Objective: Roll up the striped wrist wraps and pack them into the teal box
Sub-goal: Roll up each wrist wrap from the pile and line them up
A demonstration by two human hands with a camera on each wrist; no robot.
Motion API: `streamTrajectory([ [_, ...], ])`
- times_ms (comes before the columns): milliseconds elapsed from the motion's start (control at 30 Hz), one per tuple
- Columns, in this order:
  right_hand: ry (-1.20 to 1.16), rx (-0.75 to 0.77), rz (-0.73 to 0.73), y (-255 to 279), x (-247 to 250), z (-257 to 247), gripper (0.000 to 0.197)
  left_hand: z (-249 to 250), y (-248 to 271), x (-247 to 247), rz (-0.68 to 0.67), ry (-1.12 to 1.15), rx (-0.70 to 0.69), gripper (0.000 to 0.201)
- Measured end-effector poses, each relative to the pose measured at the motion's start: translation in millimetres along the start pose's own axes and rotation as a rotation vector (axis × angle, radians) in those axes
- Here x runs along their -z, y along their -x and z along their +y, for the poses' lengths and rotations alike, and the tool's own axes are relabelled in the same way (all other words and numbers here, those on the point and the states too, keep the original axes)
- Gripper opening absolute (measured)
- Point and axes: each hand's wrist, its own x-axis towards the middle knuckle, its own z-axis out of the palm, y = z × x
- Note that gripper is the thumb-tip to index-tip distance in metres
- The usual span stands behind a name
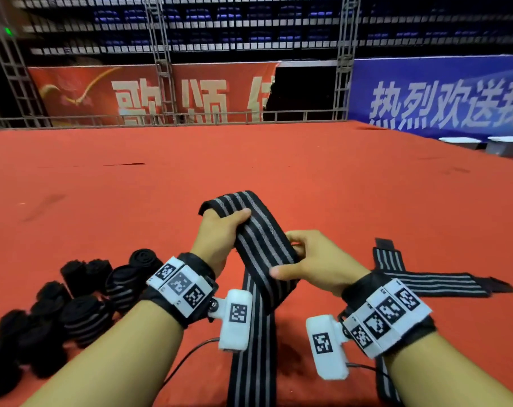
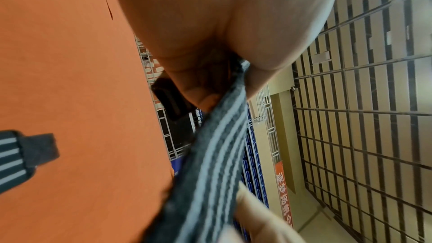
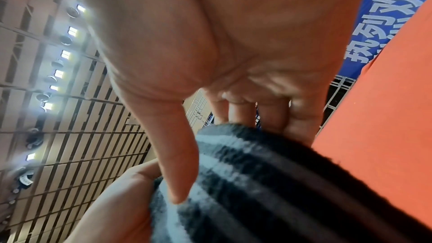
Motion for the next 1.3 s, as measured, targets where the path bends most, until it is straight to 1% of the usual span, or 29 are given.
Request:
streamTrajectory([
  [67,0.036,0.008,0.029,0.6,-1.9,-1.1,0.033,5.8,-1.2,5.9,0.028,-0.004,-0.008,0.009],
  [133,0.059,0.041,0.123,-0.2,-3.1,-3.1,0.024,10.2,-0.2,9.8,-0.01,-0.004,0.006,0.013],
  [200,0.026,0.092,0.204,-1.0,-5.4,-8.2,0.018,14.2,5.8,9.6,-0.094,0.011,0.07,0.016],
  [300,-0.056,0.154,0.305,-3.2,-10.6,-15.6,0.016,14.4,13.8,7.5,-0.213,0.007,0.155,0.017],
  [400,-0.134,0.2,0.459,-8.9,-15.2,-16.9,0.012,11.7,19.3,8.0,-0.339,-0.063,0.149,0.036],
  [433,-0.169,0.204,0.511,-11.2,-15.3,-16.4,0.011,11.1,21.2,8.8,-0.391,-0.091,0.151,0.038],
  [500,-0.235,0.206,0.586,-15.6,-13.5,-14.9,0.012,8.8,25.9,11.6,-0.49,-0.142,0.148,0.032],
  [533,-0.267,0.204,0.605,-16.9,-12.2,-15.2,0.014,6.7,27.1,13.2,-0.512,-0.172,0.14,0.032],
  [600,-0.344,0.207,0.601,-17.4,-9.1,-17.4,0.022,4.2,27.8,16.2,-0.499,-0.233,0.082,0.026],
  [667,-0.392,0.213,0.602,-15.7,-7.4,-20.1,0.028,6.3,28.1,17.5,-0.431,-0.231,-0.015,0.022],
  [700,-0.373,0.222,0.65,-14.7,-6.7,-21.2,0.026,9.3,27.9,17.3,-0.396,-0.23,-0.073,0.026],
  [767,-0.204,0.261,0.861,-10.1,-4.2,-25.3,0.029,17.4,26.9,16.1,-0.371,-0.252,-0.187,0.035],
  [800,-0.107,0.285,0.965,-7.4,-2.2,-27.4,0.034,22.4,27.2,14.7,-0.381,-0.273,-0.229,0.039],
  [833,-0.027,0.316,1.037,-3.5,-0.5,-31.2,0.038,28.0,28.3,12.3,-0.401,-0.308,-0.264,0.04],
  [867,0.042,0.359,1.058,1.2,0.3,-37.3,0.038,32.7,29.3,10.2,-0.433,-0.344,-0.296,0.04],
  [900,0.098,0.413,1.025,5.3,0.5,-43.4,0.033,36.6,29.8,8.2,-0.469,-0.362,-0.319,0.039],
  [933,0.137,0.465,0.937,8.3,0.0,-49.8,0.027,40.2,30.3,6.2,-0.5,-0.364,-0.326,0.039],
  [967,0.16,0.495,0.819,10.5,-0.8,-55.2,0.023,45.1,31.9,4.4,-0.524,-0.35,-0.311,0.041],
  [1033,0.151,0.511,0.564,12.4,-0.9,-61.9,0.038,53.0,31.9,2.9,-0.548,-0.33,-0.276,0.045],
  [1100,0.103,0.485,0.37,11.6,2.3,-64.3,0.05,60.6,31.4,3.5,-0.535,-0.327,-0.289,0.045],
  [1133,0.099,0.471,0.301,11.6,3.4,-65.1,0.05,63.7,31.7,4.1,-0.53,-0.323,-0.306,0.044],
  [1200,0.127,0.462,0.209,12.5,4.1,-64.8,0.045,68.0,32.3,5.0,-0.528,-0.307,-0.326,0.042],
  [1300,0.115,0.447,0.151,11.3,0.0,-62.7,0.034,68.5,32.1,8.4,-0.479,-0.341,-0.37,0.042],
])
